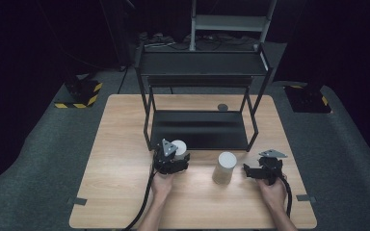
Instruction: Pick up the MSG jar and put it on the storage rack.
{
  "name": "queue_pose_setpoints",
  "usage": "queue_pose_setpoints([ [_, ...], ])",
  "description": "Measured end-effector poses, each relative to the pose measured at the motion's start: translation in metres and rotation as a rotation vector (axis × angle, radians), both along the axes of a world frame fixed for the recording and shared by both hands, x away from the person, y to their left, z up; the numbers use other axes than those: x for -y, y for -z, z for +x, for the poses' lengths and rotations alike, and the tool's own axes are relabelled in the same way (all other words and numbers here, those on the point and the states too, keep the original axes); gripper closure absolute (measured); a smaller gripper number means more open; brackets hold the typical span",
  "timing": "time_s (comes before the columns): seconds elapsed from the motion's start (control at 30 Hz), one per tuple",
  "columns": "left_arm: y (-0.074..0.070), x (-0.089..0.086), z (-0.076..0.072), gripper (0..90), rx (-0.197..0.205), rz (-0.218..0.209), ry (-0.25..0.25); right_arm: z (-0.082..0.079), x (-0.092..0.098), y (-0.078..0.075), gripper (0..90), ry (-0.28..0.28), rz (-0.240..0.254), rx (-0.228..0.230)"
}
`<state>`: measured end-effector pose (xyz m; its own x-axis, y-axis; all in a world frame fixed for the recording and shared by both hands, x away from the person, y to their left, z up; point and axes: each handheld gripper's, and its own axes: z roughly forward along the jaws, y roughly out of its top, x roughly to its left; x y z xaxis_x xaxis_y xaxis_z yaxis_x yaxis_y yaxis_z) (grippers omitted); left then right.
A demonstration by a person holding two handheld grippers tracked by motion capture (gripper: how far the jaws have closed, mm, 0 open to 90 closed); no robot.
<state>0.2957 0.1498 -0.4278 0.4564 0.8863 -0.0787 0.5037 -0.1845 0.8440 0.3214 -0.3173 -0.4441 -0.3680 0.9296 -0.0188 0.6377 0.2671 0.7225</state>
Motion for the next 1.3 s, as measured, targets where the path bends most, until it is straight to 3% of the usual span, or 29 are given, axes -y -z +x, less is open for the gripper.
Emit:
queue_pose_setpoints([
  [0.63,-0.002,0.007,-0.005,33.9,0.031,0.047,0.005,0.0,0.0,0.0,3.0,0.0,0.0,0.0],
  [1.1,-0.009,-0.002,-0.002,34.4,0.004,0.022,0.033,0.0,0.0,0.0,3.0,0.0,0.0,0.0],
  [1.3,-0.015,-0.004,-0.002,34.5,0.004,0.029,0.044,0.0,0.0,0.0,3.0,0.0,0.0,0.0],
])
